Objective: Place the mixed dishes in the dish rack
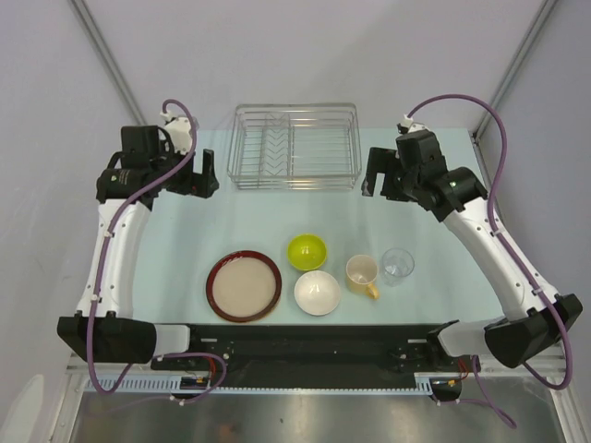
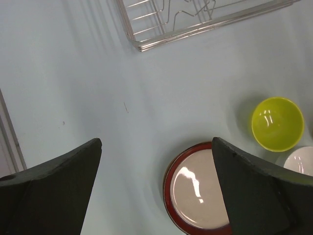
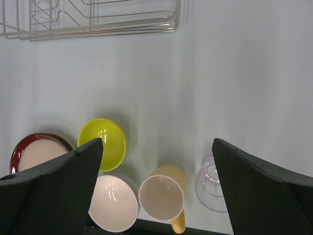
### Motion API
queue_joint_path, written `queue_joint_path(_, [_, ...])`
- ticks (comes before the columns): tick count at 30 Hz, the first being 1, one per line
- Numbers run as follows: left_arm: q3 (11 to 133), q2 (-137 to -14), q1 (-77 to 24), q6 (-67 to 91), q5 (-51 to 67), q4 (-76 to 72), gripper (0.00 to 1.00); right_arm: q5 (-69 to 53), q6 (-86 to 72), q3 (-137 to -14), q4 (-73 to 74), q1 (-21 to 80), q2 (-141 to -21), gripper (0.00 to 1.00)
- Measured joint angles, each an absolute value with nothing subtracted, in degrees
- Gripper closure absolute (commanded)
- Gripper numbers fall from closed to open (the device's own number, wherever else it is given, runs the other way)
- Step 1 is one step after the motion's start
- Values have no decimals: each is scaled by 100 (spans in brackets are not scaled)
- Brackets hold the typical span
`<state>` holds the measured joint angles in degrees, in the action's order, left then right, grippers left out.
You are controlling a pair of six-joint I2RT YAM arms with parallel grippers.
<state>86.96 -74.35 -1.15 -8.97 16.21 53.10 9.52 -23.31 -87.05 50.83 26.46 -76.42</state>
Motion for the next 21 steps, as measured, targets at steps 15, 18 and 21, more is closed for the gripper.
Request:
queue_joint_path(15, [10488, -10245, -707, -539, 1031, 4399, 0, 974, -2233, -9948, 4598, 2255, -9625, 0])
queue_joint_path(18, [10943, -10925, -740, -499, 873, 4257, 0, 945, -2231, -10326, 4488, 2084, -10130, 0])
queue_joint_path(21, [11212, -11485, -740, -493, 709, 4152, 0, 886, -2248, -10881, 4412, 1809, -10744, 0])
